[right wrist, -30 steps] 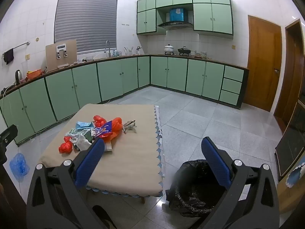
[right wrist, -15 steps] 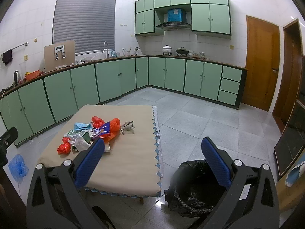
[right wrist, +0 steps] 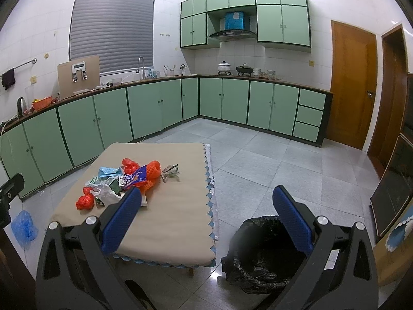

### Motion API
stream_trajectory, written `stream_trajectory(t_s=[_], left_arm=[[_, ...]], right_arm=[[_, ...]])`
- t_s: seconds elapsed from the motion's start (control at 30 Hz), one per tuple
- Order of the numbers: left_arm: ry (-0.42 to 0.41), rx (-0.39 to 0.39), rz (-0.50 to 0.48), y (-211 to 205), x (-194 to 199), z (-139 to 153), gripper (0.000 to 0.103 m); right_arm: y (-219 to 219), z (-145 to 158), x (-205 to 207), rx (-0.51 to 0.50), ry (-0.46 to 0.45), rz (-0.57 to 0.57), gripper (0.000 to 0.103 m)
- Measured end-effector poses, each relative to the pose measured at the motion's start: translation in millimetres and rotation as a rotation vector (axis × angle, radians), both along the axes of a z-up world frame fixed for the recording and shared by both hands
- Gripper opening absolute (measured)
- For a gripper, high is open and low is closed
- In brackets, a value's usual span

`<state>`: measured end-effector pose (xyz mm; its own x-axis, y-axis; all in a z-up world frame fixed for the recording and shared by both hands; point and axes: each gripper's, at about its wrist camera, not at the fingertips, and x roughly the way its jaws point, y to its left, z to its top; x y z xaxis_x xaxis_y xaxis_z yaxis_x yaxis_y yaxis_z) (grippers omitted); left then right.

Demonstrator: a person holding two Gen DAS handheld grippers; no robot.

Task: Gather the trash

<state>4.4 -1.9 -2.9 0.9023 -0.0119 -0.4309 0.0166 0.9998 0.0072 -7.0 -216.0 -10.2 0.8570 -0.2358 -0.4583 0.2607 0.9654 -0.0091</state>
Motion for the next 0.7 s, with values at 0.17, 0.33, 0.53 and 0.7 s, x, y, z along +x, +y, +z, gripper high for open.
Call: stream_trajectory(t_s=[0.17, 0.33, 0.53, 0.7], left_arm=[[0.001, 0.001, 0.000, -0.3, -0.1, -0.5, 0.097], [0.002, 0.001, 0.000, -1.9, 0.0, -1.0, 0.097], [0.002, -0.001, -0.001, -1.8, -0.3, -1.9, 0.097], [0.002, -0.002, -0.002, -1.3, 0.0, -1.9, 0.097]], right_arm=[[-0.8, -0.2, -0.1, 0.001, -0.002, -0.001, 0.098], [-0.9, -0.2, -0.2, 0.001, 0.000, 0.000, 0.098], [-1.4, -0.8, -0.8, 0.002, 0.001, 0.000, 0.098], [-1.3, -0.8, -0.6, 0.000, 0.000, 0.000, 0.098]])
